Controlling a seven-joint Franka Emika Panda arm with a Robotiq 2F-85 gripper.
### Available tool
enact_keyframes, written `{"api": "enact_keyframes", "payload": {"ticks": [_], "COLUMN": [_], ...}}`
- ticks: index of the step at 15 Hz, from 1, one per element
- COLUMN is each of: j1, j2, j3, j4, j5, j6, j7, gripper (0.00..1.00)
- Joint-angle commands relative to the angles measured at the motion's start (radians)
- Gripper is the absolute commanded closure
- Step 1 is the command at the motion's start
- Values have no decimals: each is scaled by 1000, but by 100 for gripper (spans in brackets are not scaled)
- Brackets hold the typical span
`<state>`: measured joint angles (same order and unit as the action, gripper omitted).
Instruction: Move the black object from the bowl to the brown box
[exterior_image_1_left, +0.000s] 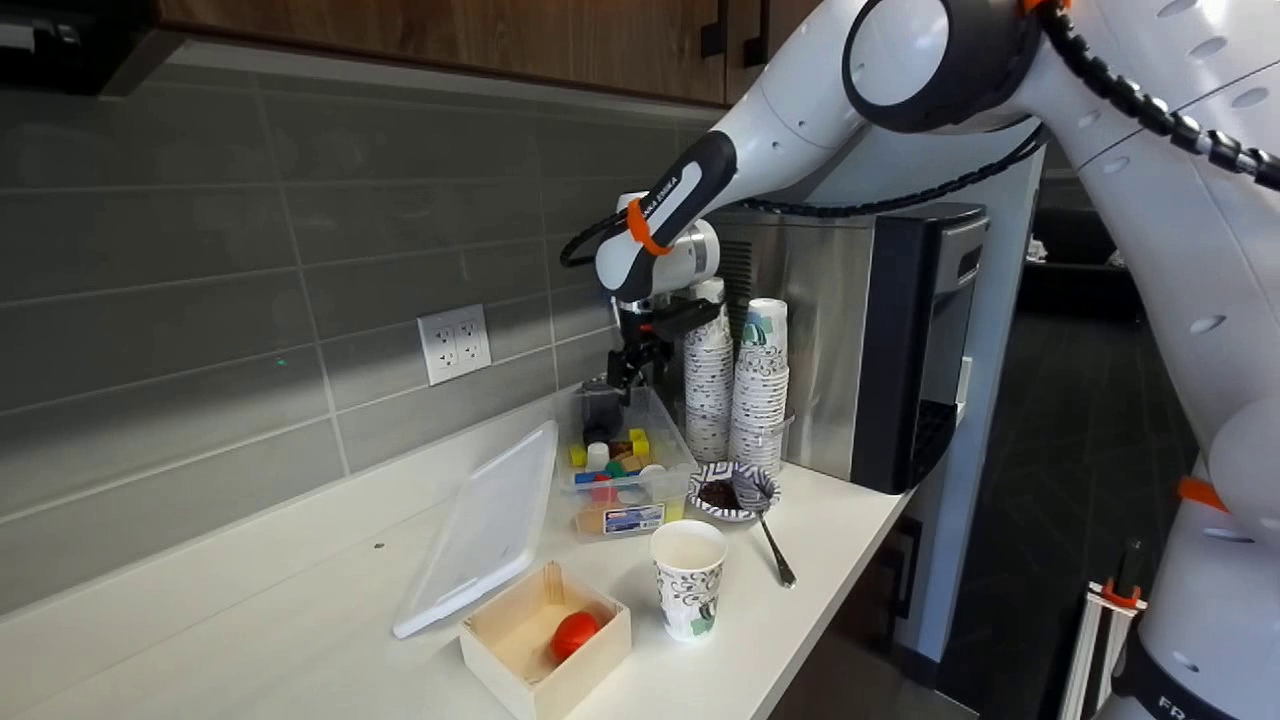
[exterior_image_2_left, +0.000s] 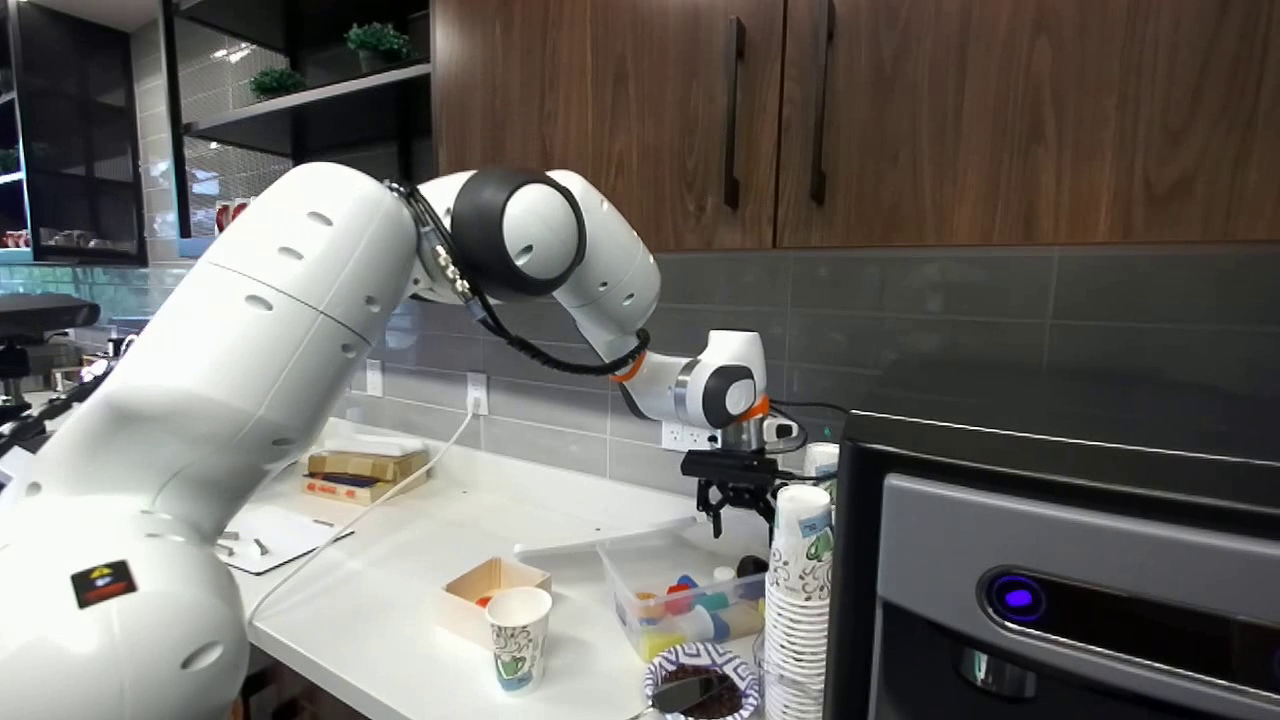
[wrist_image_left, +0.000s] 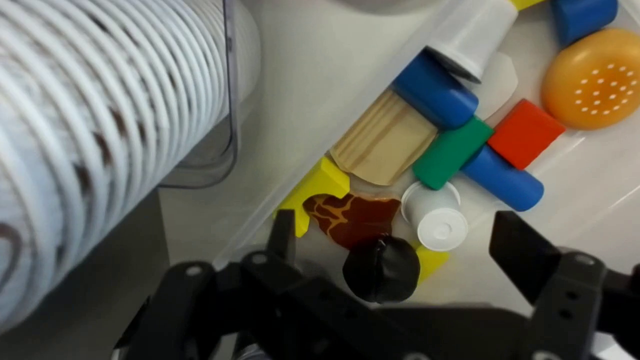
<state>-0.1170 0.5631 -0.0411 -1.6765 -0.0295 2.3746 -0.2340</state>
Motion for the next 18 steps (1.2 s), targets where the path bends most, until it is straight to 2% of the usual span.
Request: {"api": "enact_keyframes", "payload": {"ticks": [1,8,18], "j1": [-26,-14,15], "j2": [109,273,401], "j3": [35,47,46], "j4": [144,309,425], "j5": [32,17,14], "j6": [-7,1,60], "j7": [-24,-4,70], "gripper": [0,0,0]}}
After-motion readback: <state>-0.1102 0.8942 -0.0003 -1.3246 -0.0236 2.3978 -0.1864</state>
